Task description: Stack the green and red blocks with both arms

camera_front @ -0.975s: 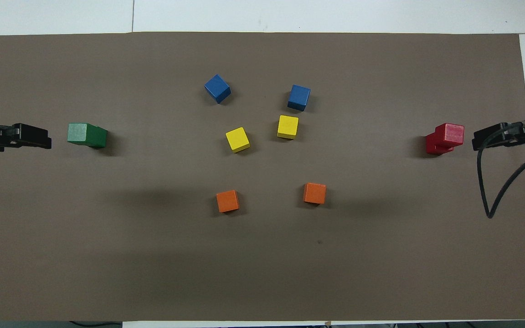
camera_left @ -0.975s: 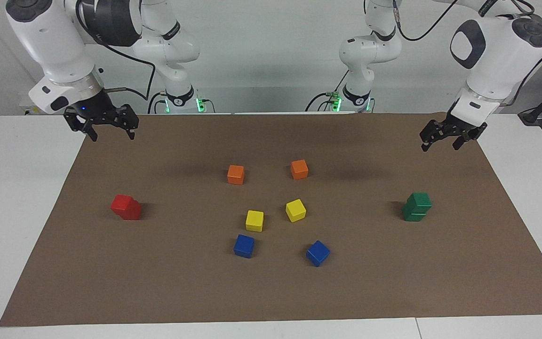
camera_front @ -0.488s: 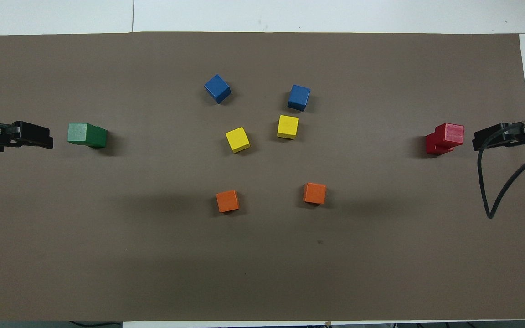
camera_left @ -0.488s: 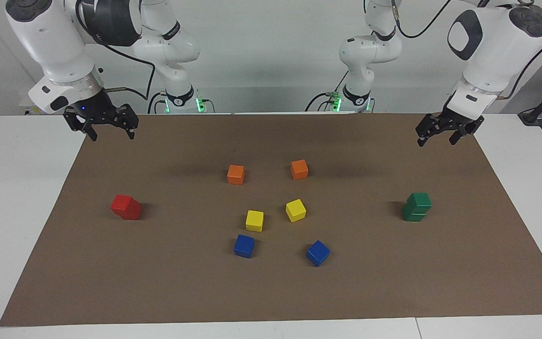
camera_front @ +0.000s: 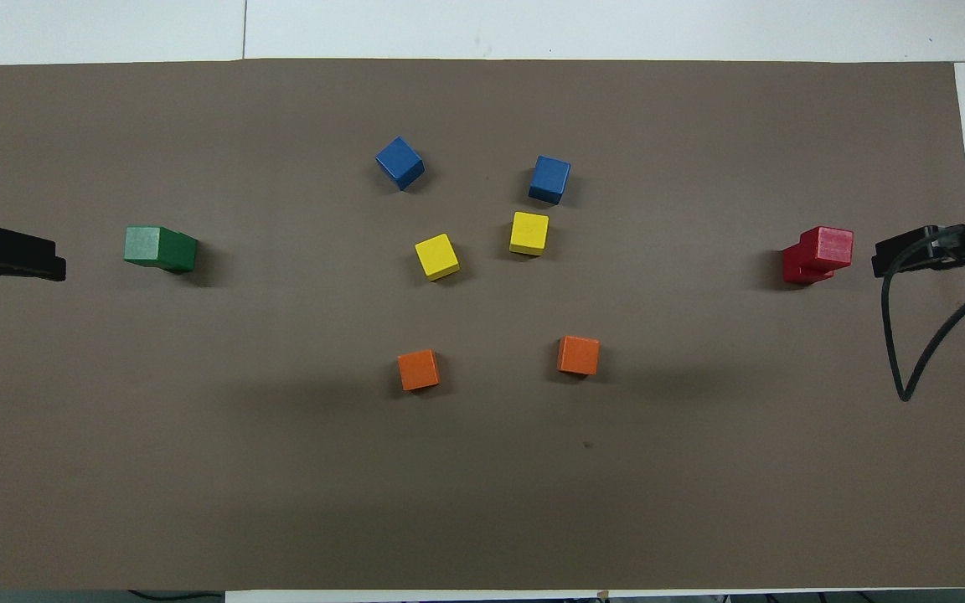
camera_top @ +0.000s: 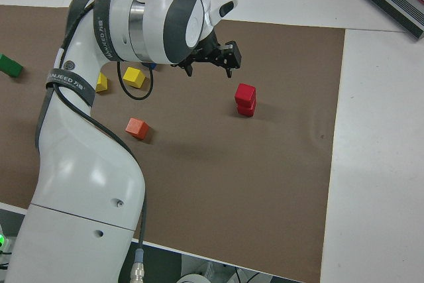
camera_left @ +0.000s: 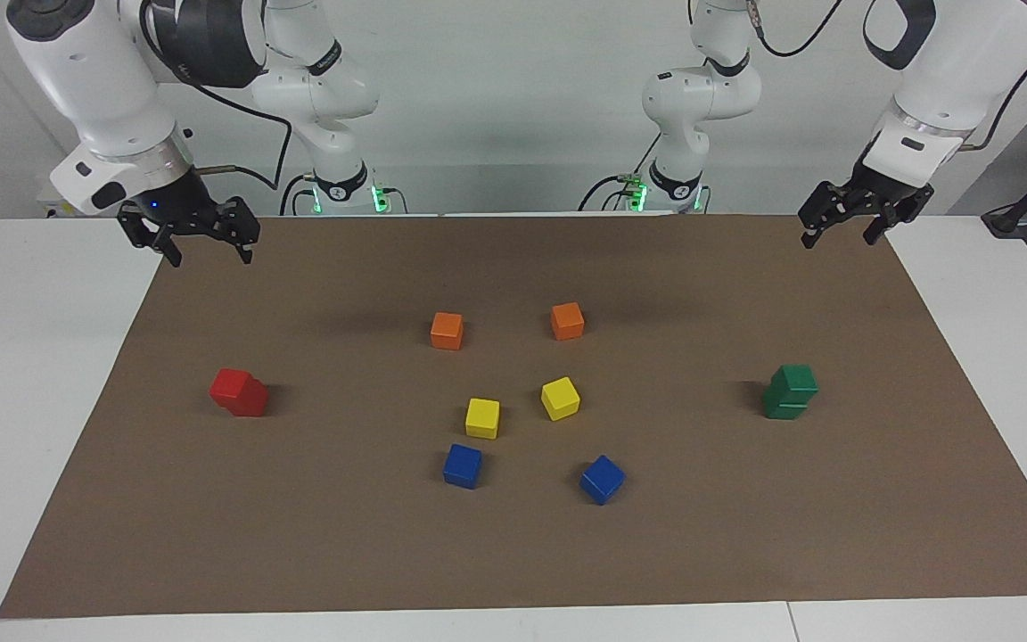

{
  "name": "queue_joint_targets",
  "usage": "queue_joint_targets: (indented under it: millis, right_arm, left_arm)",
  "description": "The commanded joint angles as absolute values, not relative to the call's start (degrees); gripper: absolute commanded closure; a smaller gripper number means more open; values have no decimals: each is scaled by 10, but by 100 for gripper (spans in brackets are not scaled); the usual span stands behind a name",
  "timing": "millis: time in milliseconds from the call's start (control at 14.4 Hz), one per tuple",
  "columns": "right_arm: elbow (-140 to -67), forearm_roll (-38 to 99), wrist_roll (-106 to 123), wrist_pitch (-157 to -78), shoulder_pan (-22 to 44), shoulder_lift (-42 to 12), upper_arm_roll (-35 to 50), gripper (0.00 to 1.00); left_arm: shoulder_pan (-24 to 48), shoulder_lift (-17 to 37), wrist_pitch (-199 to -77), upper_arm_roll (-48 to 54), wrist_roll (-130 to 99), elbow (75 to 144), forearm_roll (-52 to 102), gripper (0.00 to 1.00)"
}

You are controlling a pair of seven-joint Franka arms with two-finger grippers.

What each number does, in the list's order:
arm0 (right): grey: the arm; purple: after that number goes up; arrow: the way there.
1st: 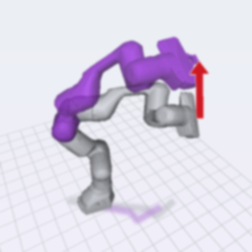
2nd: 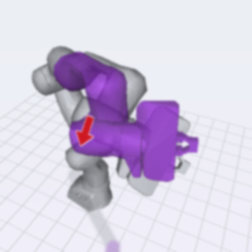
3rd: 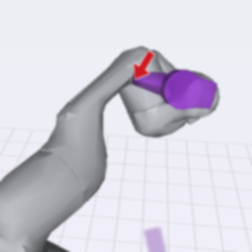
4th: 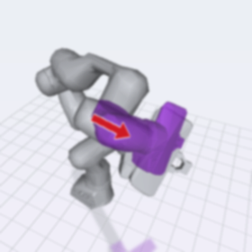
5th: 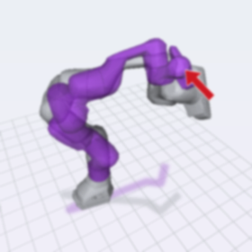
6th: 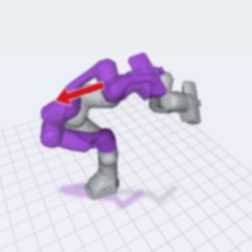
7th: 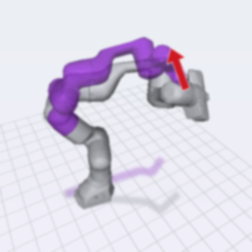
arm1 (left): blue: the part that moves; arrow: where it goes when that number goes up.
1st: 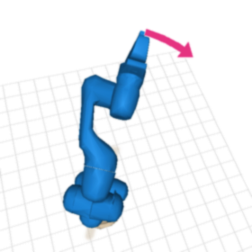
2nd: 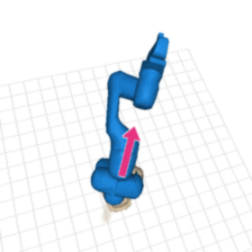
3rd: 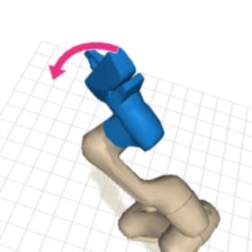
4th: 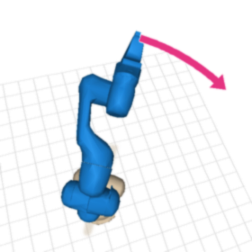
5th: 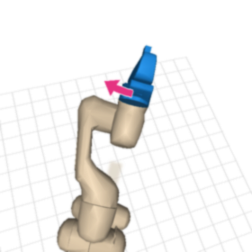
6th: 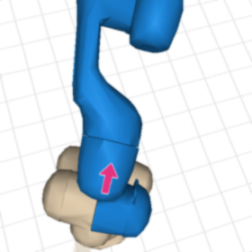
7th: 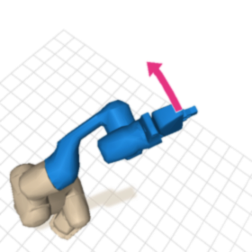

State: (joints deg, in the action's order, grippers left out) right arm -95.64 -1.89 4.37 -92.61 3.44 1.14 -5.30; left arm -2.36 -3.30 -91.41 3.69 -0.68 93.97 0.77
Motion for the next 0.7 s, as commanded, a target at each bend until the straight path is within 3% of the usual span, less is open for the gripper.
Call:
queue_joint_targets:
  millis: [0, 627]
  right_arm:
    - [-969, -30, 54, -921, 35, 25, -53, 0]
    - [-969, -30, 54, -921, 33, 25, -53, 0]
  left_arm:
    - [-12, -25, -905, 31, -14, 919, 11, 0]
    - [-12, -14, -983, 23, -13, 953, 10, 0]
